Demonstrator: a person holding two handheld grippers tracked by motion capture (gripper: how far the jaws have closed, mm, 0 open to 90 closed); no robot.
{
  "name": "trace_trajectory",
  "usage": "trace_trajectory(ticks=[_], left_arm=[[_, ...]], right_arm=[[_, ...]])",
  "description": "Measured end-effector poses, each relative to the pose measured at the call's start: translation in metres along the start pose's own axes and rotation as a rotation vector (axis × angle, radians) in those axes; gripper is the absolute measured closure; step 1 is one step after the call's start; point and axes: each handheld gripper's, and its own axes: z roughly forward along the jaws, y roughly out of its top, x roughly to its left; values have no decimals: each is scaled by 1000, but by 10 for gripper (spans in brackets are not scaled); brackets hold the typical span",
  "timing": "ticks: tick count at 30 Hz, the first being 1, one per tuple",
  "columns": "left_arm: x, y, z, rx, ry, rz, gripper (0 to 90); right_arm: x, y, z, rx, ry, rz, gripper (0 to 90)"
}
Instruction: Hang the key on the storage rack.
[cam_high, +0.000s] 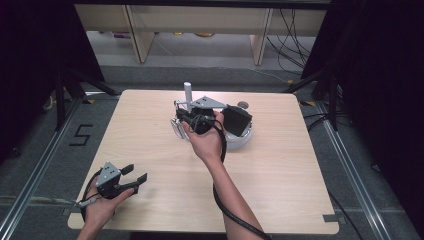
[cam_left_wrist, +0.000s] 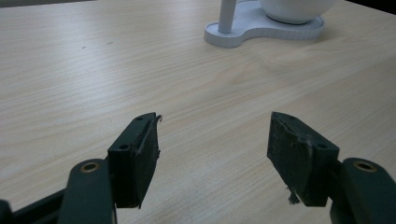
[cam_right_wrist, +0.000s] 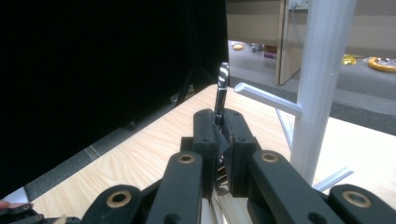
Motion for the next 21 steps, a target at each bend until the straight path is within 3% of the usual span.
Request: trace_trajectory(ticks=[3,6,7,8,10,11,21], left_arm=[[0,0,0,-1,0,1,332],[0,0,0,0,0,2,332],[0,0,0,0,0,2,332],[0,0,0,0,-1,0,332],[0,0,0,0,0,0,332],[0,0,0,0,0,0,332],[0,-1,0,5,-1,0,331]], right_arm=[[-2,0,2,10,5,24,858],[-4,0,4,3,-6,18,858],[-6,0,5,-1,-2,-4,858],[-6,0,5,12,4,19,858],[-7,-1,7,5,-1,6,858],[-6,-1,6,22,-2,43,858],[-12,-2,9,13,-12,38,858]])
